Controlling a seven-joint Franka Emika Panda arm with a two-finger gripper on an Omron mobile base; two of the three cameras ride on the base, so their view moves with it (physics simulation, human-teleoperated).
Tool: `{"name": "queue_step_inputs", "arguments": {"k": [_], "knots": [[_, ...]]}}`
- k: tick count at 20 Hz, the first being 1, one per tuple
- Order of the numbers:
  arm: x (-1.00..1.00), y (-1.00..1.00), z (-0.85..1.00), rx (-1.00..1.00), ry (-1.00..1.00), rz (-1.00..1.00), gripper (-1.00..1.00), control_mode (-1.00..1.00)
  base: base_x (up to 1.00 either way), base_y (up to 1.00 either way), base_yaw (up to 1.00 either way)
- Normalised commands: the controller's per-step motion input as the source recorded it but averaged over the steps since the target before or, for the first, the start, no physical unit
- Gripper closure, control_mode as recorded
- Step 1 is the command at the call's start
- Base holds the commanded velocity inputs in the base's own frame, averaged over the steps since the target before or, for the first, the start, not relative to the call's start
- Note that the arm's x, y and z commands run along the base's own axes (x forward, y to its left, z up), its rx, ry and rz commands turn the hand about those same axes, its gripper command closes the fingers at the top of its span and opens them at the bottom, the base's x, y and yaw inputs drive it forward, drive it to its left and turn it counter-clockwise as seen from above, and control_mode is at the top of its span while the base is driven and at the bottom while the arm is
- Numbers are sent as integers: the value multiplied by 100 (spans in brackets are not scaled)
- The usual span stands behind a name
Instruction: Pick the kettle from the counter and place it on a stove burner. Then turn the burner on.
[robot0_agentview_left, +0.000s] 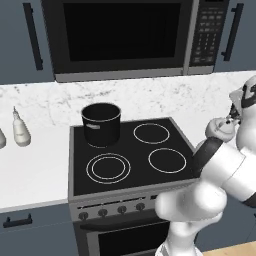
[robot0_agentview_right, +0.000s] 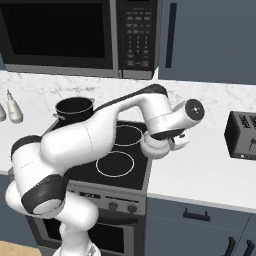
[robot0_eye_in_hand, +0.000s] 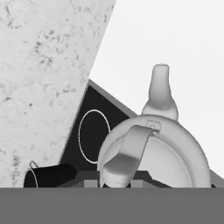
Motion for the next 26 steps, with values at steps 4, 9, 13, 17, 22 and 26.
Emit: {"name": "queue_step_inputs", "arguments": {"k": [4, 9, 13, 17, 22, 26], "knots": [[-22, 100, 58, -19, -16, 0, 100, -100, 0, 0, 0], [-20, 100, 62, -15, 0, 0, 100, -100, 0, 0, 0], [-23, 100, 64, -13, 11, 2, 100, -100, 0, 0, 0], [-11, 100, 40, -12, 15, 3, 100, -100, 0, 0, 0], [-11, 100, -11, -13, 11, 7, 100, -100, 0, 0, 0], [-10, 100, -26, -9, 9, 10, 100, -100, 0, 0, 0]]}}
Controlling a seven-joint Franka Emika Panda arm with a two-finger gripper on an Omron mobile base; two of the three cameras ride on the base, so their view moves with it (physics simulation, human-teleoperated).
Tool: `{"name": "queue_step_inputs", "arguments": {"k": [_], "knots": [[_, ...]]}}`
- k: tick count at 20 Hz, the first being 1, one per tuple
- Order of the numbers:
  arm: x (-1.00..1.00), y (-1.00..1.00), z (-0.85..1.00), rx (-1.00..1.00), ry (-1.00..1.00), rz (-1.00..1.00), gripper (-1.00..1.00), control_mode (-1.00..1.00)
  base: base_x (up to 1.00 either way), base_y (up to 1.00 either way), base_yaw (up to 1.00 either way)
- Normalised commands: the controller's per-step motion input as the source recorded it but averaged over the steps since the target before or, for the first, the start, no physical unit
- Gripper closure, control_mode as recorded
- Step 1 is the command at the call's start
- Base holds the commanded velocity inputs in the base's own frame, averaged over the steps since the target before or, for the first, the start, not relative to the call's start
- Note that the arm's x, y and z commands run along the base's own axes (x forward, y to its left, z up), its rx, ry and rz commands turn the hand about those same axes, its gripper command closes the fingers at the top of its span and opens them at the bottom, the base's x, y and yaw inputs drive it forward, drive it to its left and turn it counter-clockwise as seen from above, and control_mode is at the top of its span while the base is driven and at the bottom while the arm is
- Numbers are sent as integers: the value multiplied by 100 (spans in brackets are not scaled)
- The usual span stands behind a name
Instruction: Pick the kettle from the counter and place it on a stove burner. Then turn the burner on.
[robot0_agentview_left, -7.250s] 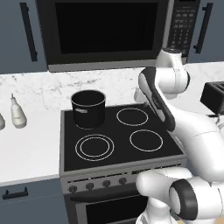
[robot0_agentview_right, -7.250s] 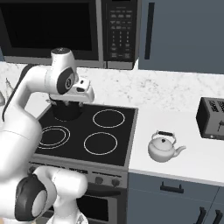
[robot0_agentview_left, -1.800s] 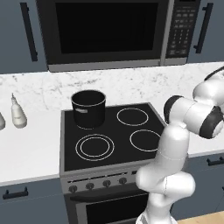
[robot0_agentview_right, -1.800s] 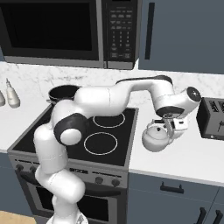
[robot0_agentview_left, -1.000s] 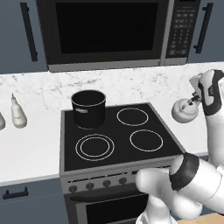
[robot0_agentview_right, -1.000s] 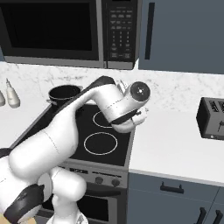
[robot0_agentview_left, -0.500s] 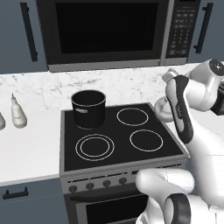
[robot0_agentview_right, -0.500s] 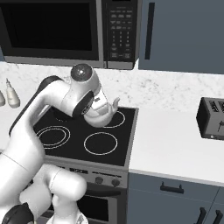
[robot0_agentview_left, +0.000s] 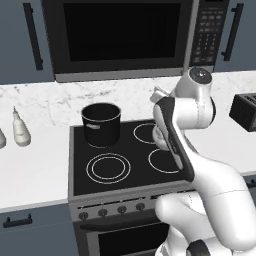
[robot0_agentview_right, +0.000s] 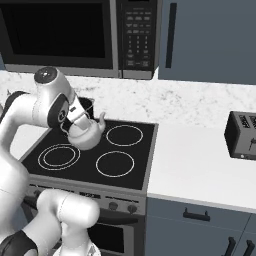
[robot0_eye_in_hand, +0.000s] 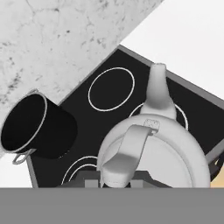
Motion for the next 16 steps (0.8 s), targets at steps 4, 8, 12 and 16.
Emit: {"name": "queue_step_inputs", "arguments": {"k": [4, 8, 12, 16], "knots": [[-2, 100, -23, -1, 9, 11, 100, -100, 0, 0, 0], [-8, 100, -32, 2, 5, 14, 100, -100, 0, 0, 0], [-4, 100, -43, 7, 0, 11, 100, -100, 0, 0, 0], [0, 97, -31, 8, 1, 8, 100, -100, 0, 0, 0]]}}
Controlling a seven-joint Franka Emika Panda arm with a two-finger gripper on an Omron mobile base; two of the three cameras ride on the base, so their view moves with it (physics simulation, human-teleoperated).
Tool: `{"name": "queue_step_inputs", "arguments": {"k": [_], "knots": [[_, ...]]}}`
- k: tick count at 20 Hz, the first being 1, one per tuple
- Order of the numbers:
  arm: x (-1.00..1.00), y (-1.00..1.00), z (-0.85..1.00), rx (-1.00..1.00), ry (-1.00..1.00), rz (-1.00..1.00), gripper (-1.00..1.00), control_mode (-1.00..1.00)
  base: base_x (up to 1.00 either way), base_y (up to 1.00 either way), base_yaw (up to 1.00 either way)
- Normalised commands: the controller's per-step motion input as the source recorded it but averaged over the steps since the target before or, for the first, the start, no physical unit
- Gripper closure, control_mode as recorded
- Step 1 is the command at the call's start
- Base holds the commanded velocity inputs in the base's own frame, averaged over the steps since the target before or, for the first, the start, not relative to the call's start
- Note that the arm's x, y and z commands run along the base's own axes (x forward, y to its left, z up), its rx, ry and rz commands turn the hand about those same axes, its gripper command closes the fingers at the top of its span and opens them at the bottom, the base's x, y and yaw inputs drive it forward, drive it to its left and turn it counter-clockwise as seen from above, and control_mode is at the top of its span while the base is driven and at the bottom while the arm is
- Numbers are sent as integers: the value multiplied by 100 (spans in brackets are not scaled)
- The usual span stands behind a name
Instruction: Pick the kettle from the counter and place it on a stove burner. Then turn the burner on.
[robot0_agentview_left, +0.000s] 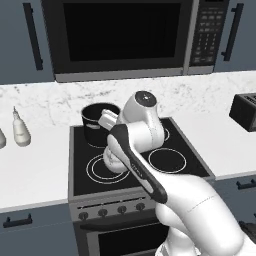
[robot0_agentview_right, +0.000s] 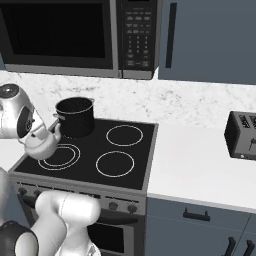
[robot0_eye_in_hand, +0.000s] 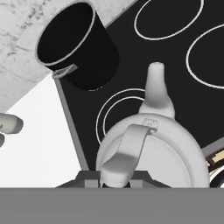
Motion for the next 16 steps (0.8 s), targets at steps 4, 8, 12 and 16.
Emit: {"name": "queue_step_inputs", "arguments": {"k": [4, 8, 12, 16], "knots": [[16, 14, -4, 0, 0, 0, 100, -100, 0, 0, 0], [51, 0, -28, 0, 0, 0, 100, -100, 0, 0, 0], [33, -12, -28, 7, 0, 0, 100, -100, 0, 0, 0], [0, 1, -10, 12, 4, 0, 100, -100, 0, 0, 0]]}}
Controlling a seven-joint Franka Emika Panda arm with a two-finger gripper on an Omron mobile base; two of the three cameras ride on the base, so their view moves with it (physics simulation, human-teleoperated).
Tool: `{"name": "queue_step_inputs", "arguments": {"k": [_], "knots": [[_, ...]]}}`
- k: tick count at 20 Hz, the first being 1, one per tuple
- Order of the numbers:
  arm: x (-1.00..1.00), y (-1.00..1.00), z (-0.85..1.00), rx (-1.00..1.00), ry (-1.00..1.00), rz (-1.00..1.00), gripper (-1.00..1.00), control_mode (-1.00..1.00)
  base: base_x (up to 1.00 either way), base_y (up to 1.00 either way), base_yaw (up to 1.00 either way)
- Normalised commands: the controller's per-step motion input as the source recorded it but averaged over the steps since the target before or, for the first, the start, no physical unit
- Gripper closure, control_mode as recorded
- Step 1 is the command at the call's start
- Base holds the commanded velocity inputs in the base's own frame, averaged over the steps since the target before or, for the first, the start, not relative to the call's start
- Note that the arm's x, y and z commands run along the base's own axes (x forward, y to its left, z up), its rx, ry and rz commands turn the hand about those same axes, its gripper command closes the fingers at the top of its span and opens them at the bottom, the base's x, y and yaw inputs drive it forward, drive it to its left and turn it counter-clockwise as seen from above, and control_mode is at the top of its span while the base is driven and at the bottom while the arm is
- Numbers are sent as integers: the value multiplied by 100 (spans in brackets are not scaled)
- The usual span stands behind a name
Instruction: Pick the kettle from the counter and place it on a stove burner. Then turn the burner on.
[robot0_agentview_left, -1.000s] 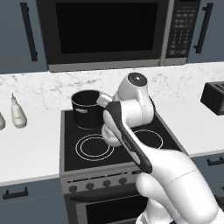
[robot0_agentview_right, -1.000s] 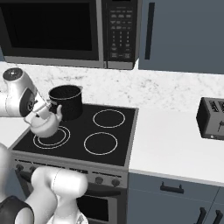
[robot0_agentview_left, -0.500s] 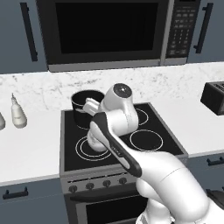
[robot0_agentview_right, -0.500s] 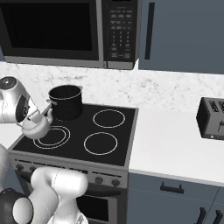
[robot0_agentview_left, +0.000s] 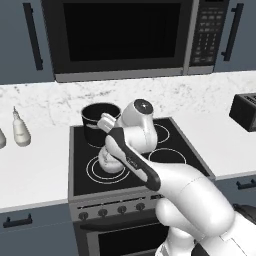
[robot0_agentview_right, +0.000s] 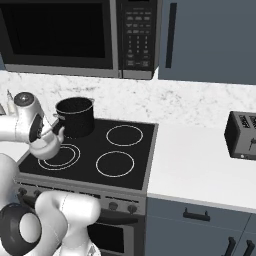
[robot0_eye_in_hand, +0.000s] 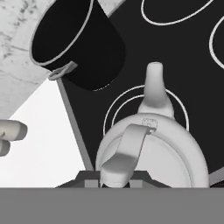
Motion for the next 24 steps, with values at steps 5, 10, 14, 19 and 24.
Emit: {"name": "queue_step_inputs", "arguments": {"k": [5, 10, 14, 19, 24], "knots": [[2, 2, -30, 8, 10, 0, 100, -100, 0, 0, 0], [13, 0, -34, 0, 6, 0, 100, -100, 0, 0, 0], [24, -2, 0, 0, 0, 0, 100, -100, 0, 0, 0], [94, -6, 0, 0, 0, -7, 100, -100, 0, 0, 0], [31, 0, 0, 0, 2, -2, 100, -100, 0, 0, 0]]}}
